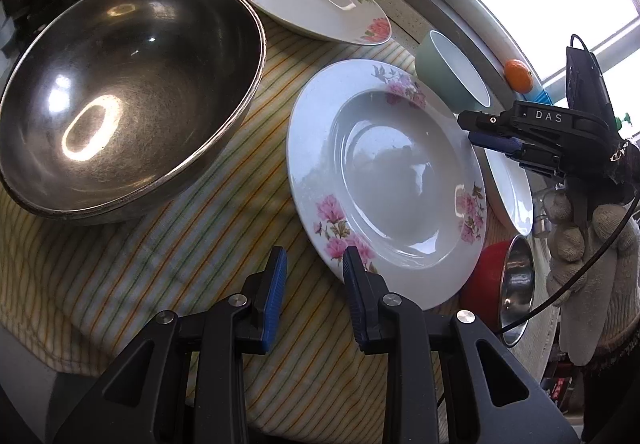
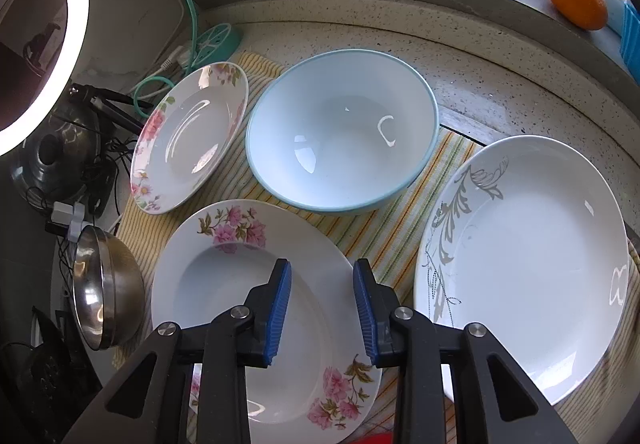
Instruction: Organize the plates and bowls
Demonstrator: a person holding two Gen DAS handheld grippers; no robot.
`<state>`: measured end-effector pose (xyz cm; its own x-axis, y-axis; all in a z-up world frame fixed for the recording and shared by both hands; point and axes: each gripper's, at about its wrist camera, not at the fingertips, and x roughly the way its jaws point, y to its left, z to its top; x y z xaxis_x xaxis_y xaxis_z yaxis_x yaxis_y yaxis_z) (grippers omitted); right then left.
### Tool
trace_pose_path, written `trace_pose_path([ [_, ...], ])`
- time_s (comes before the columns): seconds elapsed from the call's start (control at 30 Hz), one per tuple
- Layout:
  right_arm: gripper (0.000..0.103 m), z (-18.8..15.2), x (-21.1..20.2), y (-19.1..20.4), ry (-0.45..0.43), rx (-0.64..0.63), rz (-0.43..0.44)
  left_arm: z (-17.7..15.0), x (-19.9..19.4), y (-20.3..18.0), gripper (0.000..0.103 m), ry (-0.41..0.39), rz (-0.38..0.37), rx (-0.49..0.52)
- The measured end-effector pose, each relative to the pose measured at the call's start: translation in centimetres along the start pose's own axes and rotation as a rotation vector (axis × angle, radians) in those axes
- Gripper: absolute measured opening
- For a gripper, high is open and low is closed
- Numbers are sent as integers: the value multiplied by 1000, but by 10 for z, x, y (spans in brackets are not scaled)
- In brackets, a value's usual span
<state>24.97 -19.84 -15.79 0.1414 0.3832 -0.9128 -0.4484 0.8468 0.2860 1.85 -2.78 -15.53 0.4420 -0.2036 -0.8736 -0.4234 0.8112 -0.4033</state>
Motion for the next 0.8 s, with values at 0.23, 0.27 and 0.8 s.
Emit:
trace_pose_path([
  [0.23,26,1,1,2,-5,-23,-22,1,3,1,27,9,-6,1],
  [0.27,26,2,2,2,-5,-30,-29,1,3,1,27,10,-7,1],
  [0.8,25,5,14,-2,21,-20,-22,5,7,-1,25,17,-21,3],
])
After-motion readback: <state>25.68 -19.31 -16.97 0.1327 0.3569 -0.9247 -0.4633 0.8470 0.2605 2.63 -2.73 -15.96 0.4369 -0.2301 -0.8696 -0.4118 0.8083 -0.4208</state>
